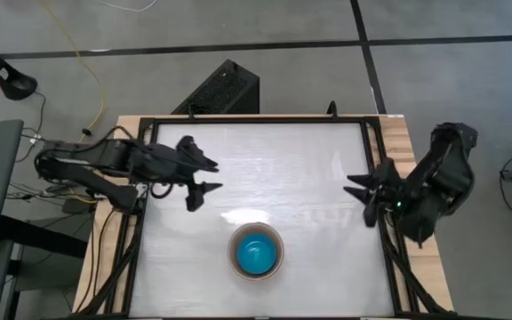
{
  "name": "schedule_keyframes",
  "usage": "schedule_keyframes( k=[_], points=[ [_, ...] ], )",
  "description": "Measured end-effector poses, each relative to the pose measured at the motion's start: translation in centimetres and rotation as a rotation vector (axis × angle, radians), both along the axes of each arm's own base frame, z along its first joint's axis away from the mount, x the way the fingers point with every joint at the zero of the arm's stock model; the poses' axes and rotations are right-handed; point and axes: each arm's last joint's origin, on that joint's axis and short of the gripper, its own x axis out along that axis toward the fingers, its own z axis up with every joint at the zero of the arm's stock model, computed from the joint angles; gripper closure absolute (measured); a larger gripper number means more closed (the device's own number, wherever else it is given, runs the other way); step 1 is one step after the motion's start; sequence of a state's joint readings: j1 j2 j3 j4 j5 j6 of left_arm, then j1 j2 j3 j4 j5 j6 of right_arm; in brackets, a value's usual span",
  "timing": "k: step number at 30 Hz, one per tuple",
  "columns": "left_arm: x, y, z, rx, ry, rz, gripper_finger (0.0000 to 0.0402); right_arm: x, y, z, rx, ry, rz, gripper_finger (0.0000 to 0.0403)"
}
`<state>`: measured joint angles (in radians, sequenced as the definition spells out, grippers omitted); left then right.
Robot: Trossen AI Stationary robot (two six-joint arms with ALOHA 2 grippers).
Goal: Nest bowls inside each other
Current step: Return to Home Position
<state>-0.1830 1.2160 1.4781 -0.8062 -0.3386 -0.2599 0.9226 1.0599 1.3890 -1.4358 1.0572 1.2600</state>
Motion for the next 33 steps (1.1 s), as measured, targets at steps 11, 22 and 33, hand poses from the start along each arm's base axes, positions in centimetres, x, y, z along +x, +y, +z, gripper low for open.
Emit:
schedule_keyframes(
  k=[11, 22, 33],
  points=[
    [-6.3, 1.8, -2.6, -0.033, -0.072, 0.151, 0.013, -3.7, -4.8, -5.7, 0.102, -0.095, 0.041, 0.0269],
    [-10.1, 2.9, -10.4, -0.092, -0.197, 0.25, 0.013, -6.4, -8.7, -11.3, 0.137, -0.157, -0.007, 0.0269],
    [-13.3, 3.8, -15.0, -0.109, -0.333, 0.34, 0.013, -8.5, -11.4, -13.9, 0.232, -0.332, -0.003, 0.0269]
  ],
)
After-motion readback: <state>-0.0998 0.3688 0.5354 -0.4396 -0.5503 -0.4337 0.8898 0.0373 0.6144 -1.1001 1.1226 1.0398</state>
